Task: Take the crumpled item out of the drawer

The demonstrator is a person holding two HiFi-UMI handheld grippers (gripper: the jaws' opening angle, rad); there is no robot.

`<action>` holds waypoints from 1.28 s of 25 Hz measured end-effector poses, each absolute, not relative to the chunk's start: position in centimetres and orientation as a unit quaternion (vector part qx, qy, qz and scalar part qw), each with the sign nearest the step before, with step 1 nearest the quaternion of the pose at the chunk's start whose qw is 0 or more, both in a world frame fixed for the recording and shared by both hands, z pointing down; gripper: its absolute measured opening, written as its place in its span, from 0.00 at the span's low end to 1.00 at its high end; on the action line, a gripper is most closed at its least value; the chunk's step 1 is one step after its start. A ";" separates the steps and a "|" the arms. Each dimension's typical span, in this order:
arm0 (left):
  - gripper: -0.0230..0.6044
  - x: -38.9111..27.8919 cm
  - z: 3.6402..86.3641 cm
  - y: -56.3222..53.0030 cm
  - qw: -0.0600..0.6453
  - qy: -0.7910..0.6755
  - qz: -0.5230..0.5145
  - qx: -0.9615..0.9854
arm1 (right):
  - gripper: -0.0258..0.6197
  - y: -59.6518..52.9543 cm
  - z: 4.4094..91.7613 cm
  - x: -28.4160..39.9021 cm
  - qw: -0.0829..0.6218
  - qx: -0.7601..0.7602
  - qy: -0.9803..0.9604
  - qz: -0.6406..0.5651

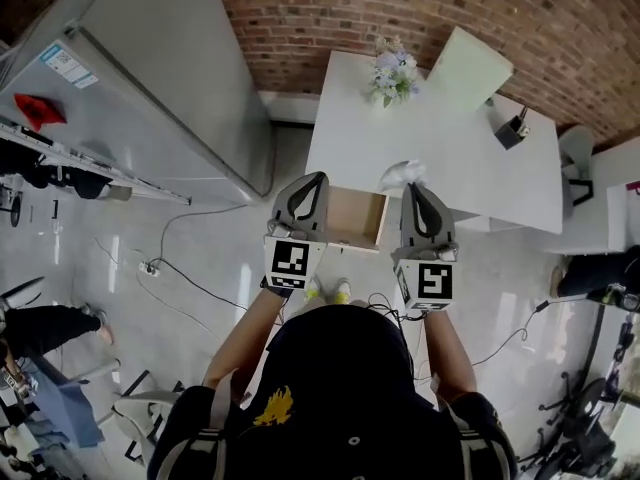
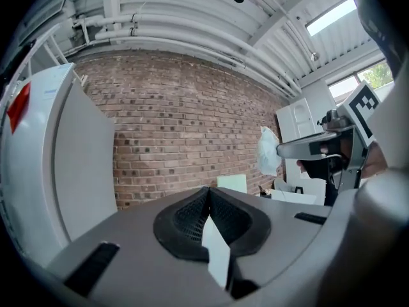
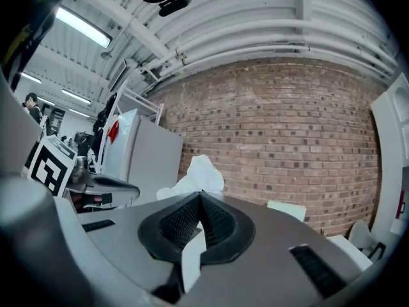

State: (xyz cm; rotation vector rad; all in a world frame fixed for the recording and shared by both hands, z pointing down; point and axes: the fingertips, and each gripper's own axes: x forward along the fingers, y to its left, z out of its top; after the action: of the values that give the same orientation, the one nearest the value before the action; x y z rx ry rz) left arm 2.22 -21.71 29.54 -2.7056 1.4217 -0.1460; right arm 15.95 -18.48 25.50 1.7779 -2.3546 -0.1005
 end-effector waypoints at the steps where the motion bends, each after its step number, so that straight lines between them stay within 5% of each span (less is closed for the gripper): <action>1: 0.07 1.8 29.0 -21.7 0.043 0.466 -0.045 -0.883 | 0.08 -18.2 24.8 16.0 0.085 0.605 -0.791 -0.037; 7: 0.07 0.4 27.7 -21.3 0.040 0.478 -0.031 -0.877 | 0.08 -16.8 22.4 16.9 0.040 0.618 -0.783 -0.047; 32: 0.07 0.1 27.1 -21.2 0.049 0.470 -0.031 -0.881 | 0.08 -17.2 23.3 17.1 0.058 0.629 -0.774 -0.041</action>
State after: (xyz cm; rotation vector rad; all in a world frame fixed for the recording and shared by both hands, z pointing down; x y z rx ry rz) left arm 0.10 -21.22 27.07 -2.6838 1.4319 -0.0947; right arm 17.11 -17.20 23.25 1.9060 -2.3471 -0.1239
